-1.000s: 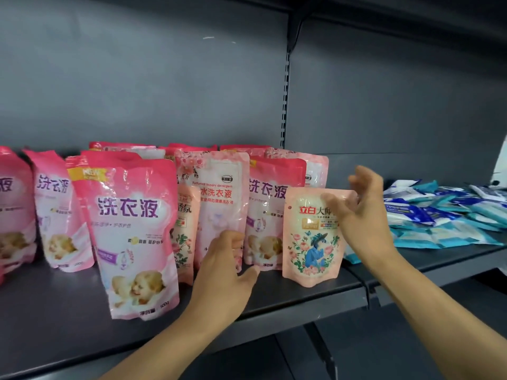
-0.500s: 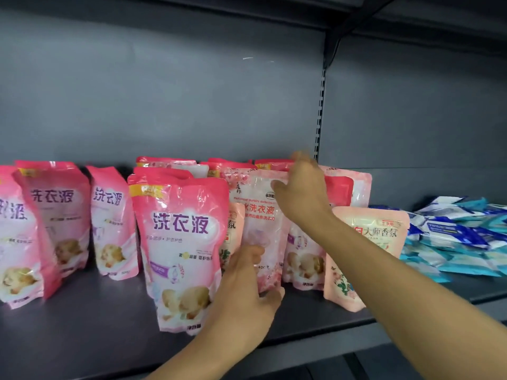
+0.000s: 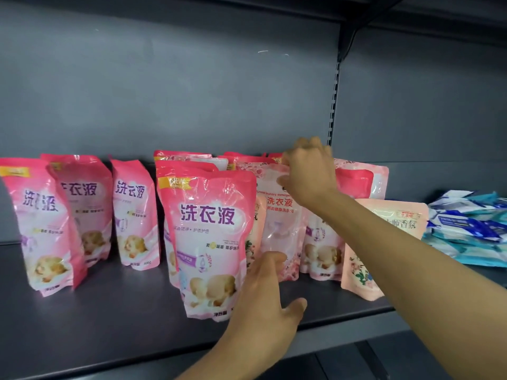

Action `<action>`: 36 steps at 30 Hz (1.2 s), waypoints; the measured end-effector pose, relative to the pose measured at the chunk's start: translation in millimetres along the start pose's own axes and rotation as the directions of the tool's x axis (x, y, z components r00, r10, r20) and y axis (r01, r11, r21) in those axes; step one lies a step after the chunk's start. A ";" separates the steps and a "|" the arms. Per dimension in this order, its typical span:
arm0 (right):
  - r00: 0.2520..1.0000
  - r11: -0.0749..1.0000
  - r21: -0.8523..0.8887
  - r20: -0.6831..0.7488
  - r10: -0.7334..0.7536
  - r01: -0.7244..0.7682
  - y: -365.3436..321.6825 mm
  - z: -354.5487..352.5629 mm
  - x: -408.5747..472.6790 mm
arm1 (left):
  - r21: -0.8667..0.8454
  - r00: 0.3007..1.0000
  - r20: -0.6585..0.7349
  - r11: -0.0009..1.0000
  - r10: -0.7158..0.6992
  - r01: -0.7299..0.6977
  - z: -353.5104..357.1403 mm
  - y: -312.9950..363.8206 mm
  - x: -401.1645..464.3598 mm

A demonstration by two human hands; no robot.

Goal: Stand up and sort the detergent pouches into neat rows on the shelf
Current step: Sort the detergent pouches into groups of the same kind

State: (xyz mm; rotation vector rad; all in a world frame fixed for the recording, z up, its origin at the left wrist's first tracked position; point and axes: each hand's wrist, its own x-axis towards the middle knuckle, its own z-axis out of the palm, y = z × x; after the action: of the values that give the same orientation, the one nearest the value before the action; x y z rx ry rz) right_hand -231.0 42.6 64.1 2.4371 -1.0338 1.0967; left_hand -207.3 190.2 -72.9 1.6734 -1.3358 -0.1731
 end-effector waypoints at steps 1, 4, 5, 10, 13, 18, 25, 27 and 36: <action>0.998 0.994 0.107 0.060 0.031 -0.037 -1.1 -1.5 -2.9 | 0.000 1.000 0.004 1.000 0.006 -0.006 -1.3 -0.9 -1.0; 0.979 0.881 0.428 0.129 0.161 -0.201 1.2 -1.0 -7.3 | -0.014 1.000 0.010 1.000 0.010 -0.010 -5.6 -2.6 -3.7; 0.970 0.839 0.488 0.141 0.197 -0.242 1.0 -2.8 -10.1 | -0.019 1.000 0.013 1.000 0.011 -0.011 -6.9 -2.8 -4.6; 0.970 0.795 0.562 0.059 0.235 -0.227 8.7 -21.4 -22.1 | -0.026 0.999 0.036 0.999 0.030 -0.029 -11.7 -4.7 -5.9; 0.942 0.733 0.619 0.035 0.334 -0.283 20.5 -40.1 -33.7 | -0.045 0.999 0.036 0.998 0.037 -0.035 -9.9 -6.3 -5.1; 0.902 0.589 0.741 0.052 0.429 -0.322 34.7 -70.4 -63.6 | -0.127 0.996 0.022 0.988 0.086 -0.083 -3.1 -6.4 -10.0; 0.911 0.472 0.831 0.093 0.401 -0.293 33.7 -104.1 -107.6 | -0.386 0.990 0.137 0.922 0.020 0.034 1.7 3.8 -31.0; 0.914 0.441 0.849 0.114 0.389 -0.293 31.7 -110.4 -112.8 | -0.419 0.996 0.094 0.907 0.001 0.039 -3.5 6.1 -38.0; 0.958 0.182 0.945 0.245 0.149 -0.270 -9.7 -121.9 -128.1 | -0.665 0.984 -0.117 0.747 -0.137 0.025 -61.9 26.9 -82.1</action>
State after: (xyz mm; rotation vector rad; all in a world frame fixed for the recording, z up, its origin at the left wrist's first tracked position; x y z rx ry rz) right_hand -348.6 174.5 52.3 3.3534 -0.7596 2.3506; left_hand -219.5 294.3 -54.9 1.0997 -0.9184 -0.4971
